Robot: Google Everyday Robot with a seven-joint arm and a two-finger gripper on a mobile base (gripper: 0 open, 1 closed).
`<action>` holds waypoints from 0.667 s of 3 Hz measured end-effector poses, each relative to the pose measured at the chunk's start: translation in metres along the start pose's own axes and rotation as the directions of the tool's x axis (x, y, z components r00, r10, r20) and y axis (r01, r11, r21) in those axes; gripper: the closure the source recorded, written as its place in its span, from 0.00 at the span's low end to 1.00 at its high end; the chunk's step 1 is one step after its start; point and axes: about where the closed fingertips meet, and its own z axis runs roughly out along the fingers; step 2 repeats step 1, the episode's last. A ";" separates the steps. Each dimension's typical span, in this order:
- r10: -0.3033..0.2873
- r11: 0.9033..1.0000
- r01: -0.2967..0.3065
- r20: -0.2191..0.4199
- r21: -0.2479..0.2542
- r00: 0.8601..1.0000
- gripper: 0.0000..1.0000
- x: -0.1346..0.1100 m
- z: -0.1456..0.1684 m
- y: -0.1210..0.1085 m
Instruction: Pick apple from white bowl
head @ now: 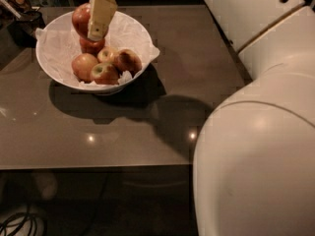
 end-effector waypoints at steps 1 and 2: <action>-0.002 1.000 0.002 0.002 0.003 1.000 1.00 -0.001 -0.001 0.000; -0.002 1.000 0.002 0.002 0.003 1.000 1.00 -0.001 -0.001 0.000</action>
Offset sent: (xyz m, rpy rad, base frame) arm 0.0000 0.0000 0.0000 0.0000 0.0000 0.0000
